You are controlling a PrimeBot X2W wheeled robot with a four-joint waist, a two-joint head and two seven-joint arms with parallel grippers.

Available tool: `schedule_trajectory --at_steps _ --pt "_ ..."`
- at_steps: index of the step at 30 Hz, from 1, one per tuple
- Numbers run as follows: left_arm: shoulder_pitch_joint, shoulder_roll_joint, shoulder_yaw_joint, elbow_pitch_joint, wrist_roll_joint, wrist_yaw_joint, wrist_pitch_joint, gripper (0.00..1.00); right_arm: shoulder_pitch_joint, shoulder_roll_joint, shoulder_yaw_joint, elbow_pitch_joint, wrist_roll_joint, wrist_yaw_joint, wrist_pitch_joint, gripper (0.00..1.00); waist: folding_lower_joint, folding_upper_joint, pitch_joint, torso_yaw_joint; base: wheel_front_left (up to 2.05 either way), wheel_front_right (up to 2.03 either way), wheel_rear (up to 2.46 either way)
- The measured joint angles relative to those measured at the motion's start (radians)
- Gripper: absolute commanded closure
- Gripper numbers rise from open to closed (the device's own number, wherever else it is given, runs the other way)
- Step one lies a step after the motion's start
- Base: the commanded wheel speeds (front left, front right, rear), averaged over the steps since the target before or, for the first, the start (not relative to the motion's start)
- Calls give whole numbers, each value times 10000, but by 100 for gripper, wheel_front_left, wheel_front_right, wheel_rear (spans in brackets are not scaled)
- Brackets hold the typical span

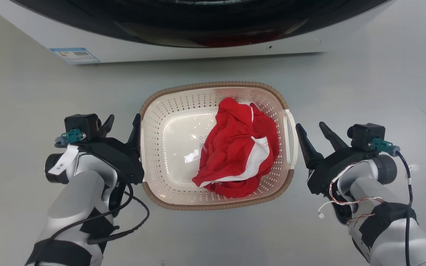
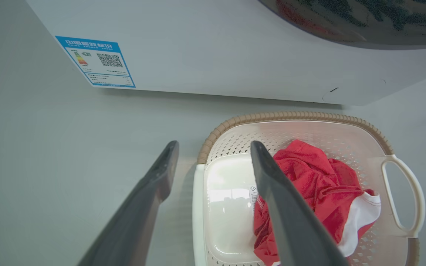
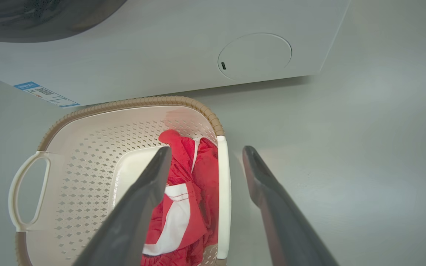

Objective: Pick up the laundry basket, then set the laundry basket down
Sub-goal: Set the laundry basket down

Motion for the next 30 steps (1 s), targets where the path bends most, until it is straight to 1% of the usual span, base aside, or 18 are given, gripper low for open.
schedule_trajectory --at_steps 5,12,14,16,17,19,22,26,30 --pt "336 36 -48 -242 86 0 -79 0 371 -148 -176 -339 88 0 0 0 -1 0 -661 -33 0 0 0" --pt "873 77 -67 -782 190 0 -115 0 869 -326 -750 -884 86 -4 0 0 -1 -1 -1542 -74 0 0 0" --pt "1058 88 -23 -1066 236 17 -115 0 1073 -403 -890 -1089 73 -52 -2 0 -1 0 -1779 -75 0 0 0" --pt "1244 100 40 -1392 261 109 -115 0 1295 -447 -1024 -1317 0 -194 0 0 -1 0 -2009 -69 0 0 0" --pt "1347 111 86 -1557 265 150 -115 0 1398 -458 -1072 -1432 -33 -198 0 0 -1 0 -2120 -63 0 0 0" --pt "1601 136 173 -1908 324 297 -115 0 1622 -466 -1181 -1730 -180 -378 -2 0 -1 -1 -2341 -49 0 0 0" --pt "2063 222 290 -2489 512 468 -115 0 1990 -499 -1375 -2197 -364 -541 -2 0 -2 -1 -2671 -24 0 0 0" --pt "2689 347 395 -3409 756 738 -115 0 2552 -598 -1592 -2918 -642 -734 -2 0 -1 0 -3115 7 0 0 0" --pt "3366 504 495 -4372 986 1005 -117 0 3105 -709 -1789 -3662 -1016 -1016 -2 0 0 -1 -3566 25 0 0 0"
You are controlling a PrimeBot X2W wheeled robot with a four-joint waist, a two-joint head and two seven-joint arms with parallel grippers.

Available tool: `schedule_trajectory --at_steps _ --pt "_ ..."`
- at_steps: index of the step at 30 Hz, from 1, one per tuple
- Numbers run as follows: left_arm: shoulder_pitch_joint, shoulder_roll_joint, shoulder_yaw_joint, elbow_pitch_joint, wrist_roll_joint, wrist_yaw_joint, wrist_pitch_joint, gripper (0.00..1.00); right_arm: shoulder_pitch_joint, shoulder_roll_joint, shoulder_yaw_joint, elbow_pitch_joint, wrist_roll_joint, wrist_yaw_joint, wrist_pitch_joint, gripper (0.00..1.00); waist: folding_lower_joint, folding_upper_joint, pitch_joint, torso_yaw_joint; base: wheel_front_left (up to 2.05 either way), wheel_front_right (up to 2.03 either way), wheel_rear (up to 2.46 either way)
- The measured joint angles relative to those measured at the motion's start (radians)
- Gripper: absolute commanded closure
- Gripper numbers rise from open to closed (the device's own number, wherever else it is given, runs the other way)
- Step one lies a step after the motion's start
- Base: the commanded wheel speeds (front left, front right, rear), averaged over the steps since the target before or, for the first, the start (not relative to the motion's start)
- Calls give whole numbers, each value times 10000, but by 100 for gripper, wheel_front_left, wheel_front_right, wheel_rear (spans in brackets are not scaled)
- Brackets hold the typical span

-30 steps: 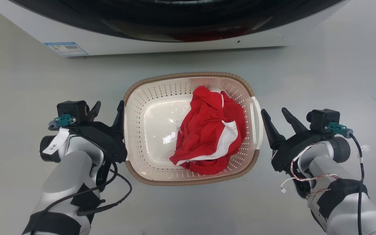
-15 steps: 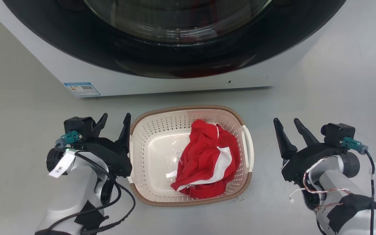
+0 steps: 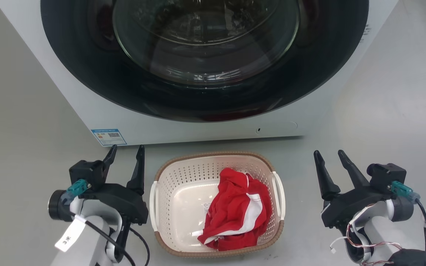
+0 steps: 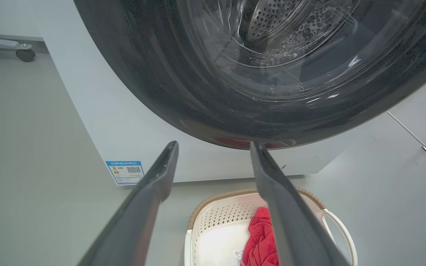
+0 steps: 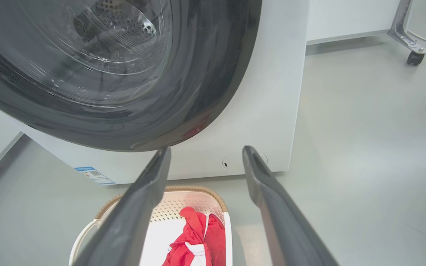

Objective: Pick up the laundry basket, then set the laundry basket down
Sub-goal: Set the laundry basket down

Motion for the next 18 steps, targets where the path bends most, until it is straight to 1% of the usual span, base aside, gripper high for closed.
schedule_trajectory --at_steps 4,7,12,14,18 --pt "785 194 165 -1032 345 326 0 0 563 -150 -217 -769 -282 -305 0 0 -1 0 -463 9 0 0 0" --pt "1409 240 203 -1799 456 483 -2 0 985 -230 -345 -1308 -560 -470 0 0 -1 0 -807 12 0 0 0" --pt "2491 391 213 -2980 834 779 -2 0 1733 -416 -506 -2063 -784 -633 0 0 -1 0 -1358 17 0 0 0" --pt "2901 464 219 -3415 936 786 -2 0 2065 -470 -571 -2307 -830 -679 0 0 0 0 -1564 20 0 0 0" --pt "3670 506 198 -4102 1047 943 -4 0 2729 -537 -727 -2750 -917 -838 0 0 -1 0 -1958 34 0 0 0"
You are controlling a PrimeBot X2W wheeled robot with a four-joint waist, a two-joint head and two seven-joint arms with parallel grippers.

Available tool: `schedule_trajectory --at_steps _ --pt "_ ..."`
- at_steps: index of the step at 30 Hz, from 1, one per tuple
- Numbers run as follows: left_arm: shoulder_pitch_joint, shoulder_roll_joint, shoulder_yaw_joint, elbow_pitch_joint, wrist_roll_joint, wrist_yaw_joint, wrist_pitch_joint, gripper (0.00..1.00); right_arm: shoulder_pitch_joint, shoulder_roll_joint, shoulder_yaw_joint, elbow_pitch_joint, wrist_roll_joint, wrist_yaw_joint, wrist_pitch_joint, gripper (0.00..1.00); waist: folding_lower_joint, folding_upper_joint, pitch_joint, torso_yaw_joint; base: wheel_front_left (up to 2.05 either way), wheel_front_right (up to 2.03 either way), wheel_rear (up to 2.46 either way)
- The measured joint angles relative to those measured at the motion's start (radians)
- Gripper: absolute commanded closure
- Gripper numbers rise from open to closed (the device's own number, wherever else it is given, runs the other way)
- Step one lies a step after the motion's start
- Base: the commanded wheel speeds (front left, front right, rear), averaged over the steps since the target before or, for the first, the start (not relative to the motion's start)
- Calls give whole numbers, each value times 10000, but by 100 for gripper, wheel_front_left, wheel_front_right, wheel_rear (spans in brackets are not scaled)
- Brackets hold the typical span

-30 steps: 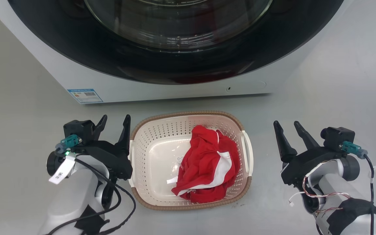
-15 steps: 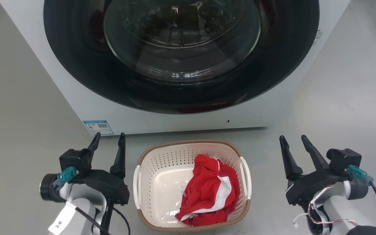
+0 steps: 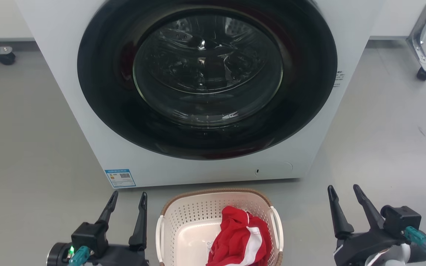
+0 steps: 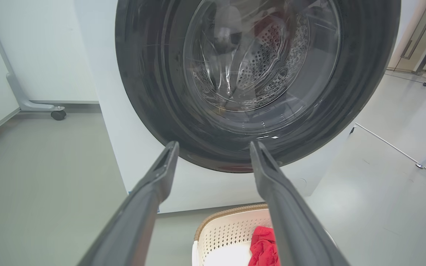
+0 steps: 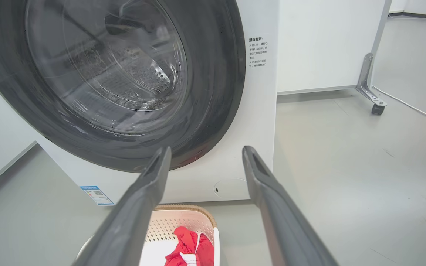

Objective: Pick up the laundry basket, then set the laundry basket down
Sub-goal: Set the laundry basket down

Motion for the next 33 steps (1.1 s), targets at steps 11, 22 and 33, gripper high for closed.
schedule_trajectory --at_steps 11,22,33 --pt "1567 203 98 -1024 88 259 0 0 1464 -176 -324 -826 -276 -253 0 0 0 0 -833 61 0 0 0" --pt "2611 295 176 -1732 159 355 19 0 2588 -297 -460 -1526 -435 -364 0 0 0 1 -1346 98 0 0 0" --pt "2806 288 297 -2109 159 447 376 0 2934 -445 -717 -1954 -525 -502 0 0 2 1 -1350 94 0 0 0"
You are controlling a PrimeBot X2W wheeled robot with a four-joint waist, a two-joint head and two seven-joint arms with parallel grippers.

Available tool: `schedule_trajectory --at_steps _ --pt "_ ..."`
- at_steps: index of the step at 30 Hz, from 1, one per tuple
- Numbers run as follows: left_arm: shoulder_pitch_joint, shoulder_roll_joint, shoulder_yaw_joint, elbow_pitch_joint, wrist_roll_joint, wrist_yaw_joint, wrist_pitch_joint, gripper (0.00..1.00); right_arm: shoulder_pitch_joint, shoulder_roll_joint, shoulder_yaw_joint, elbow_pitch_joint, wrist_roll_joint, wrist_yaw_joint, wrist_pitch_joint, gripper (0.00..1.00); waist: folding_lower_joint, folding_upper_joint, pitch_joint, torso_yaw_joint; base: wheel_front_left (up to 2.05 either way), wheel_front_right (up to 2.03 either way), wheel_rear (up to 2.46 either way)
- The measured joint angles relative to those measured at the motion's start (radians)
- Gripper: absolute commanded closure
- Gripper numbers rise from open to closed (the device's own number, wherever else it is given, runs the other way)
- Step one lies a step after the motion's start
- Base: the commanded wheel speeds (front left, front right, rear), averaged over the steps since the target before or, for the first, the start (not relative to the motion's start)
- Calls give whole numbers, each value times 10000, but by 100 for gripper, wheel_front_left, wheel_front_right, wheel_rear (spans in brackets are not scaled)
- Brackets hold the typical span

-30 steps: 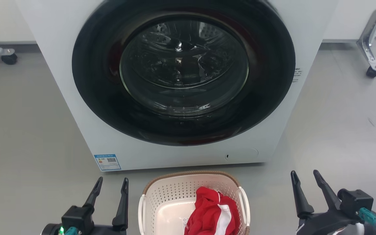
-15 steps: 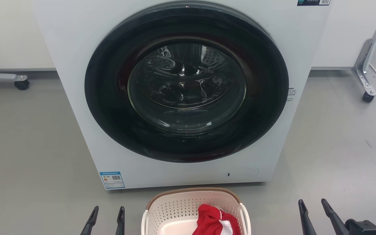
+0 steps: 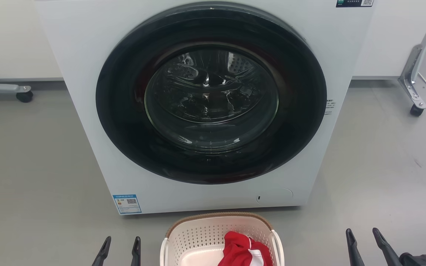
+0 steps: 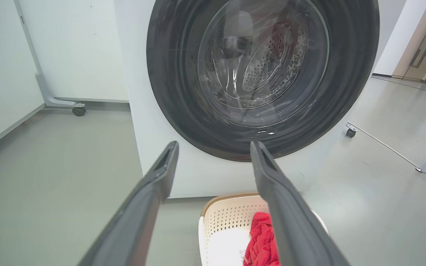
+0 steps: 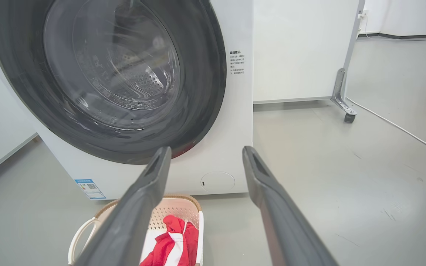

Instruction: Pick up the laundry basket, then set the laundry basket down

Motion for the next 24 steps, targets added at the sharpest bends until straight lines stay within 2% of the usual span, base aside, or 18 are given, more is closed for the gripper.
schedule_trajectory --at_steps 24 --pt "176 -17 244 -441 71 82 529 0 120 -25 -79 -418 -171 -35 15 0 0 0 -5 61 0 0 0"
